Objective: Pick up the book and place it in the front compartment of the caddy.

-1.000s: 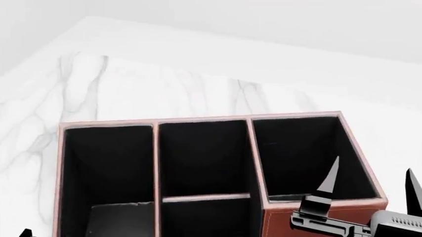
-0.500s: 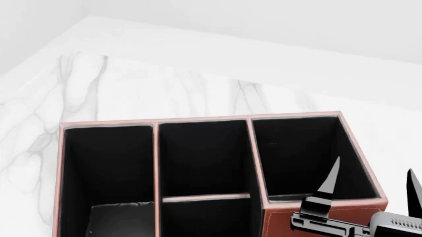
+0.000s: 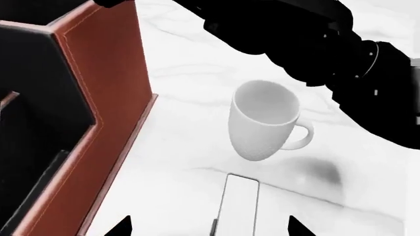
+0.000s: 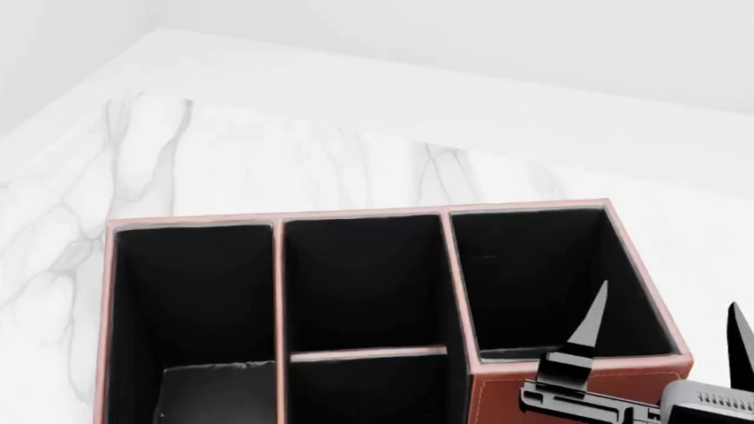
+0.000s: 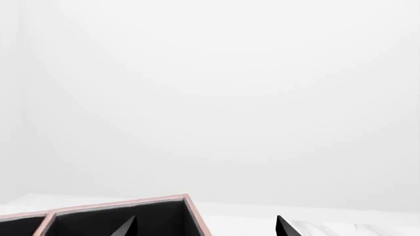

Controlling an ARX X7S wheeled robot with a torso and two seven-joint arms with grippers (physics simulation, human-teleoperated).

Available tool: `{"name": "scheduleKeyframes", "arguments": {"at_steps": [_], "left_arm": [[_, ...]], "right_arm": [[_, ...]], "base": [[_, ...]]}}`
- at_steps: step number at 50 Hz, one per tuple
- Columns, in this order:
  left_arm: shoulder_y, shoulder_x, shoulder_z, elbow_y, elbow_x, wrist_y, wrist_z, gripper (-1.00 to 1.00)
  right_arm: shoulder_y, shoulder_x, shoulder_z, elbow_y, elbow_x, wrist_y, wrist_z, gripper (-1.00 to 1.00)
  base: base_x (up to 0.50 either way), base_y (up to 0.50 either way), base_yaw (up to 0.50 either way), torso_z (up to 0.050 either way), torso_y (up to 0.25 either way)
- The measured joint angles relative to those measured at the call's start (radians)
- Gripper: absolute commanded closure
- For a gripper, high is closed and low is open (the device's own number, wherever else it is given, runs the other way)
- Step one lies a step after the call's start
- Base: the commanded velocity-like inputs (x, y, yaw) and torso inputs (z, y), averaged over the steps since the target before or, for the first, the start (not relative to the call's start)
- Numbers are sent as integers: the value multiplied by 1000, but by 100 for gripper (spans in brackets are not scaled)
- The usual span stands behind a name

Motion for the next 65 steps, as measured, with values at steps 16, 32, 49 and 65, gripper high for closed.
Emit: {"name": "scheduleKeyframes", "arguments": {"at_steps": [16, 32, 49, 65], "left_arm": [[-28, -68, 190, -8, 205, 124, 150, -100], [-43, -106, 326, -59, 374, 237, 239, -100], [-51, -116, 417, -111, 480, 305, 277, -100], [-52, -106, 482, -168, 556, 358, 289, -100]], "right_arm": [[-3, 4, -2, 5, 3, -10, 6, -100], [-3, 9, -7, 8, 3, -15, 13, -100], [-6, 14, -11, 9, 5, -23, 19, -100], [-6, 19, -16, 8, 11, -23, 23, -100]], "base": [[0, 0, 0, 0, 0], [0, 0, 0, 0, 0], [0, 0, 0, 0, 0], [0, 0, 0, 0, 0]]}}
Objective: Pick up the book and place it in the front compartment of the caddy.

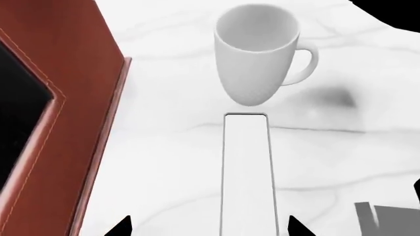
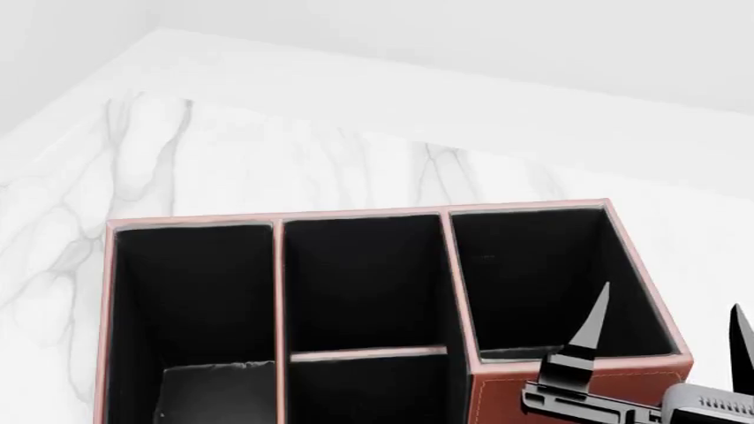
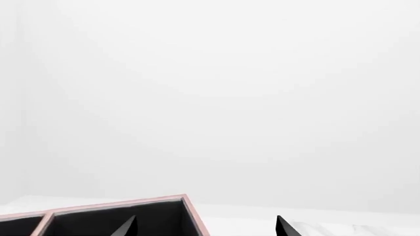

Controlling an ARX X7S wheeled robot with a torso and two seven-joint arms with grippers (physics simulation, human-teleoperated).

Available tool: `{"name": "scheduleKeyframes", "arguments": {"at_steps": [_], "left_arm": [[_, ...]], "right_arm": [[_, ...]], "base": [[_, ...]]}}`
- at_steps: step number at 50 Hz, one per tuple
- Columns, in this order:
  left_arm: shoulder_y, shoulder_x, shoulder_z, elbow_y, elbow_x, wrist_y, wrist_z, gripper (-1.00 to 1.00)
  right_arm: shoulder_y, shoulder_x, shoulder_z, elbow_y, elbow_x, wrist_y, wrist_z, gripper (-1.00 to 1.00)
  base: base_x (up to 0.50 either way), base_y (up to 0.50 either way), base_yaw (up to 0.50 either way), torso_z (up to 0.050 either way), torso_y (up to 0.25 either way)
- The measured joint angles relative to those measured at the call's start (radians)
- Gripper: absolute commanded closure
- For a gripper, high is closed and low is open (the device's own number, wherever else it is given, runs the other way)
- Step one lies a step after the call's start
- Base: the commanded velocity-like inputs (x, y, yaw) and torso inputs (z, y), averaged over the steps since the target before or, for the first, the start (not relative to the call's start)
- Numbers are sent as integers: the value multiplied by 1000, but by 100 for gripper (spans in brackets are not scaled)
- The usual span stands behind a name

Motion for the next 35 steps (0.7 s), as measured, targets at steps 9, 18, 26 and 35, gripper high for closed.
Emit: {"name": "scheduleKeyframes", "arguments": {"at_steps": [9, 18, 26, 35], "left_arm": [[4, 12, 28, -35, 28, 23, 3, -100], [13, 28, 56, -81, 57, 54, 4, -100], [23, 41, 78, -117, 75, 82, 4, 100], [30, 36, 90, -125, 62, 105, 10, 100]], "right_arm": [[1, 4, -1, -1, 3, 0, 3, -100], [1, 7, -2, 0, 6, -1, 5, -100], [0, 9, -3, 1, 9, -3, 7, -100], [-1, 11, -5, 3, 10, -6, 10, -100]], "base": [[0, 0, 0, 0, 0], [0, 0, 0, 0, 0], [0, 0, 0, 0, 0], [0, 0, 0, 0, 0]]}}
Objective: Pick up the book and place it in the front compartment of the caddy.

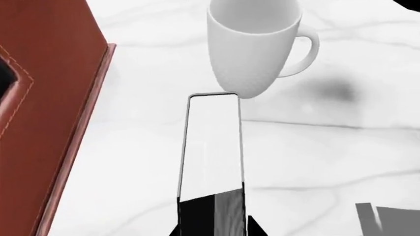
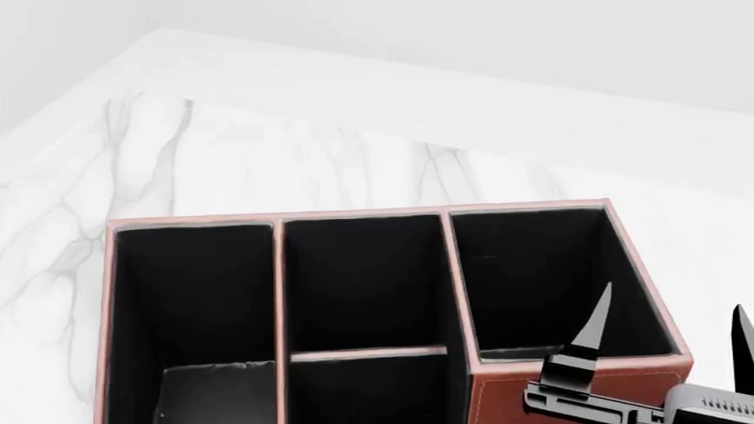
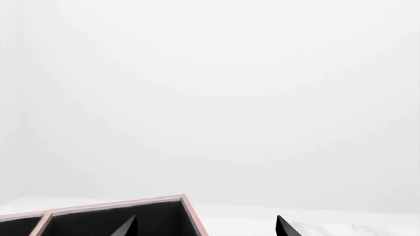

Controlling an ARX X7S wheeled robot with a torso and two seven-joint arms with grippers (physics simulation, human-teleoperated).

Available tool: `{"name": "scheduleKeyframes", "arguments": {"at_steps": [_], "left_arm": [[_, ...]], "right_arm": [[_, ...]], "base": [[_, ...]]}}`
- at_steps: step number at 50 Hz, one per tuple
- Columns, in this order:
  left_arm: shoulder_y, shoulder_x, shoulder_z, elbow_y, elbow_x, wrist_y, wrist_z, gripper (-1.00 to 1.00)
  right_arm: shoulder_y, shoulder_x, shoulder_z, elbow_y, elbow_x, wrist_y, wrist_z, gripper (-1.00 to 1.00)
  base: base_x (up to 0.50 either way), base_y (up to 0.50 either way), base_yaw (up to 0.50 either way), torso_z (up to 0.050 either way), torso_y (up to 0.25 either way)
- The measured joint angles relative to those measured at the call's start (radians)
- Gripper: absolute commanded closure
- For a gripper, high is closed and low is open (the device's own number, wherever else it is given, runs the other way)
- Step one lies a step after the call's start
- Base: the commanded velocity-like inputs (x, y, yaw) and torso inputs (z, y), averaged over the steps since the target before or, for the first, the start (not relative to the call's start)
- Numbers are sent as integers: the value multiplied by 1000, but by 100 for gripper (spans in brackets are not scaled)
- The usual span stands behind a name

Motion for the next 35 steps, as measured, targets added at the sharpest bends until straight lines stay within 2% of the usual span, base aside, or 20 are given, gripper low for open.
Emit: {"name": "scheduleKeyframes", "arguments": {"at_steps": [11, 35], "left_arm": [[-22, -27, -36, 64, 38, 5, -20, 100], [-169, -88, -154, 220, 15, 8, -8, 100]], "right_arm": [[-1, 4, -1, -8, 3, 2, 5, -100], [-4, 11, -14, -21, 7, 4, 9, -100]], "base": [[0, 0, 0, 0, 0], [0, 0, 0, 0, 1]]}}
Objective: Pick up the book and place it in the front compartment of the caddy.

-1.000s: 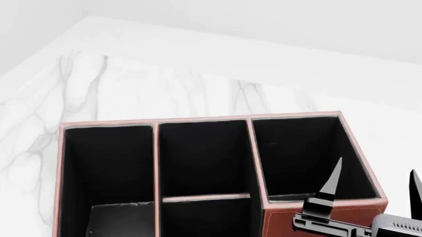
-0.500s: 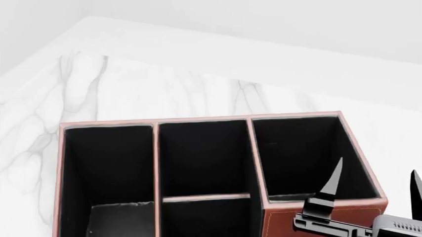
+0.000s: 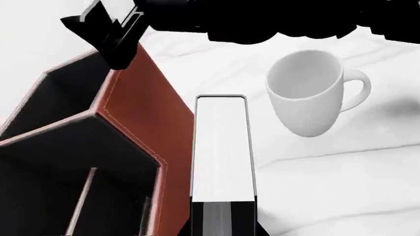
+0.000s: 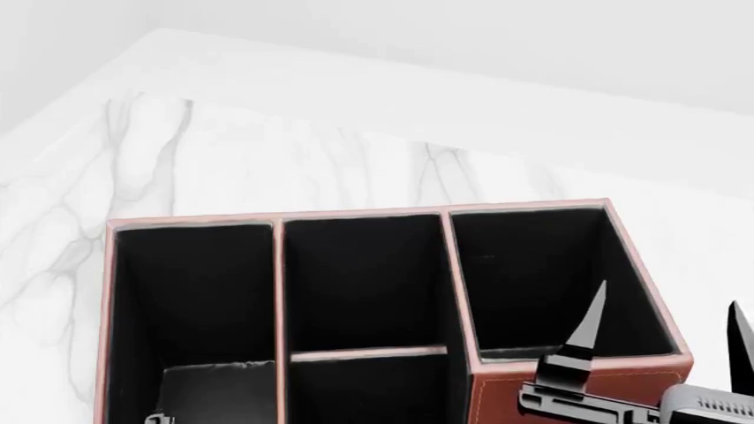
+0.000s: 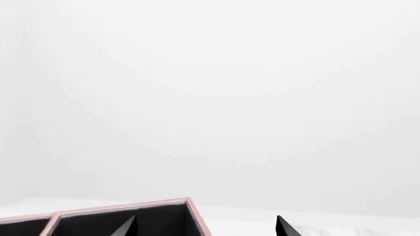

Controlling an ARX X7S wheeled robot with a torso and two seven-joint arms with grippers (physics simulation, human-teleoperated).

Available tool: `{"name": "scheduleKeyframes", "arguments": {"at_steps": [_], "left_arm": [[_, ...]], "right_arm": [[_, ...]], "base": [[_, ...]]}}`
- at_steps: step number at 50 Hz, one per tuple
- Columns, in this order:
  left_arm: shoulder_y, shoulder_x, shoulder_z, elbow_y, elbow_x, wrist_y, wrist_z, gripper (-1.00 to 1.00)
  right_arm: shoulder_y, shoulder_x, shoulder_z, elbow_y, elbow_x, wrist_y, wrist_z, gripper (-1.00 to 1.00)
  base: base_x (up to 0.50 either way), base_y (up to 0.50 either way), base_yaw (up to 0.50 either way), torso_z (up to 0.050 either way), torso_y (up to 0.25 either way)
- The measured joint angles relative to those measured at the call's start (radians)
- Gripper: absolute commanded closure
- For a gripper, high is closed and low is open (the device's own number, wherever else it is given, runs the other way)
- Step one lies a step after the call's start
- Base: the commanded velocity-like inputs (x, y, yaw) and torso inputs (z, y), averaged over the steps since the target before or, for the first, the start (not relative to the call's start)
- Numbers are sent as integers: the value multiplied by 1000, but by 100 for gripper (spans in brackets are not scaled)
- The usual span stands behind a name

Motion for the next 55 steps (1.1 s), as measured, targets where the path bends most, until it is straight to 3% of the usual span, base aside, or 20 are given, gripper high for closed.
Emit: {"name": "scheduleKeyframes", "arguments": {"at_steps": [21, 55], "left_arm": [[-162, 14, -12, -75, 98, 111, 64, 100], [-367, 125, 20, -411, 281, 382, 136, 100]], "right_arm": [[0, 6, -8, 1, 1, -2, 5, -100], [0, 17, -15, 5, 4, -6, 13, -100]], "base": [[0, 0, 0, 0, 1], [0, 0, 0, 0, 1]]}}
